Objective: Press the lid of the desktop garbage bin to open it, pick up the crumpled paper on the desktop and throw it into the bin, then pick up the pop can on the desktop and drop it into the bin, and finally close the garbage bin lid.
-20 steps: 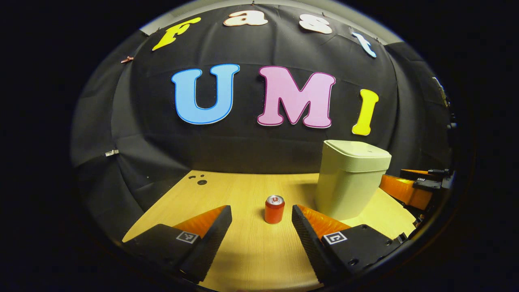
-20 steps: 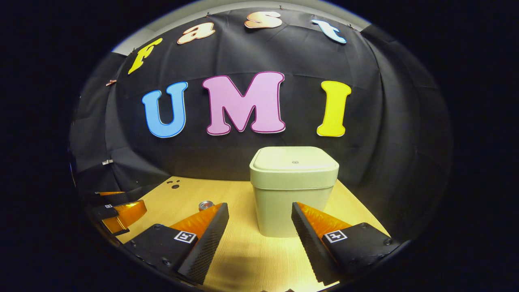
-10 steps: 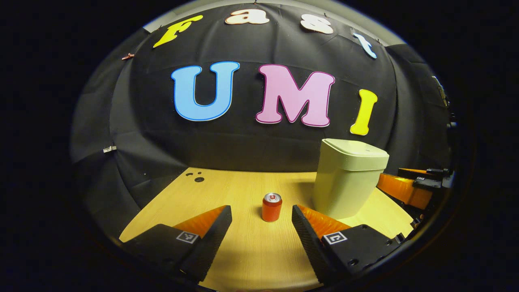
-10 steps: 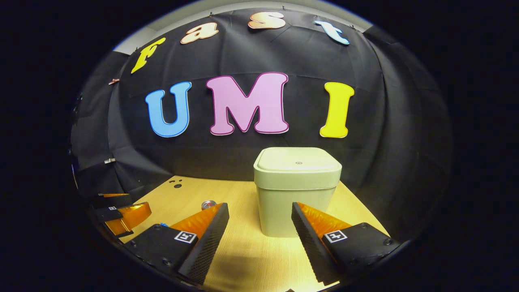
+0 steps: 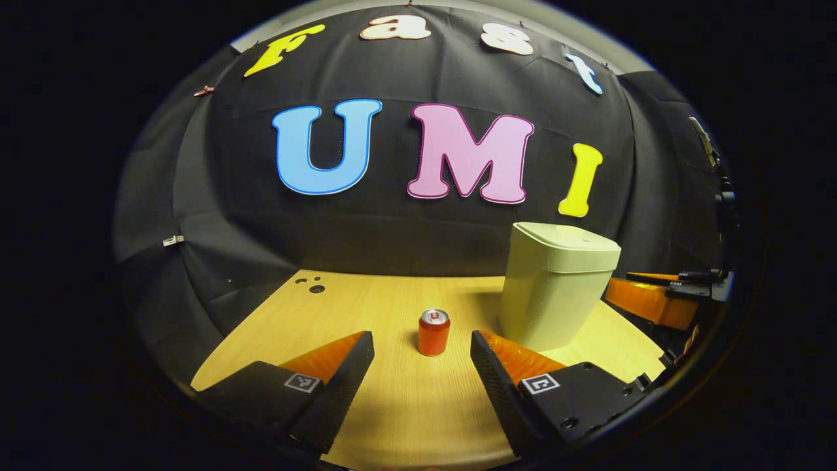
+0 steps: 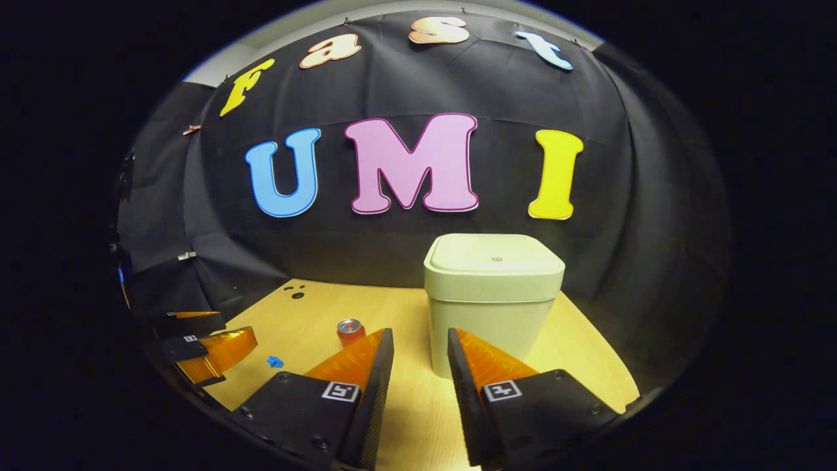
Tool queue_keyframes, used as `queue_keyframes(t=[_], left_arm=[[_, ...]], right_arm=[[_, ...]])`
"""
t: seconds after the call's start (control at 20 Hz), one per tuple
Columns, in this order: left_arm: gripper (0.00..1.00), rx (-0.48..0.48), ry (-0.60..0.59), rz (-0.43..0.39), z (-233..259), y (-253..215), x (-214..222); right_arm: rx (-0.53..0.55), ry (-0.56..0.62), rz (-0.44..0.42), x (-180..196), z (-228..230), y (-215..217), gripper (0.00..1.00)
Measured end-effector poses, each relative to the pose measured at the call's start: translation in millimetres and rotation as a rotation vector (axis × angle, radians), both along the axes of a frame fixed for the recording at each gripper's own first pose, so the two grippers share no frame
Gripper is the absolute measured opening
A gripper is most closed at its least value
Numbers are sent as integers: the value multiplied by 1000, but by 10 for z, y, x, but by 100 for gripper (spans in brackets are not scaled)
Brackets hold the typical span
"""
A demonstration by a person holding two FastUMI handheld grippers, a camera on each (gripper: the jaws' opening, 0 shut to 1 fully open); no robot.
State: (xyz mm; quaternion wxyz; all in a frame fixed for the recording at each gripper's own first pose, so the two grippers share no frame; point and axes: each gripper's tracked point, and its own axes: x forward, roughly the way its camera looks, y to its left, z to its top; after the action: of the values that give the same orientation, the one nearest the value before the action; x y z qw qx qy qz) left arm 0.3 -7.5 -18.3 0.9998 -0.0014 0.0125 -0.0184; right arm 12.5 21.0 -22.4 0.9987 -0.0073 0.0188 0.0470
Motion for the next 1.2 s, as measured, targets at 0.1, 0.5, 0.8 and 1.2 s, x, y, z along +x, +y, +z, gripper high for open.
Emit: queue_keyframes(t=[0.1, 0.5, 0.8, 1.2], left_arm=[[96, 0, 0, 3, 3, 7, -4], [96, 5, 5, 3, -38, -1, -14], [96, 7, 15, 13, -74, 14, -19], [96, 17, 32, 15, -125, -47, 1]], right_arm=[[-5, 5, 14, -27, -16, 27, 36], [2, 80, 27, 18, -185, 39, 5], [55, 114, 52, 60, -183, 7, 5], [49, 36, 56, 343, 395, -184, 5]])
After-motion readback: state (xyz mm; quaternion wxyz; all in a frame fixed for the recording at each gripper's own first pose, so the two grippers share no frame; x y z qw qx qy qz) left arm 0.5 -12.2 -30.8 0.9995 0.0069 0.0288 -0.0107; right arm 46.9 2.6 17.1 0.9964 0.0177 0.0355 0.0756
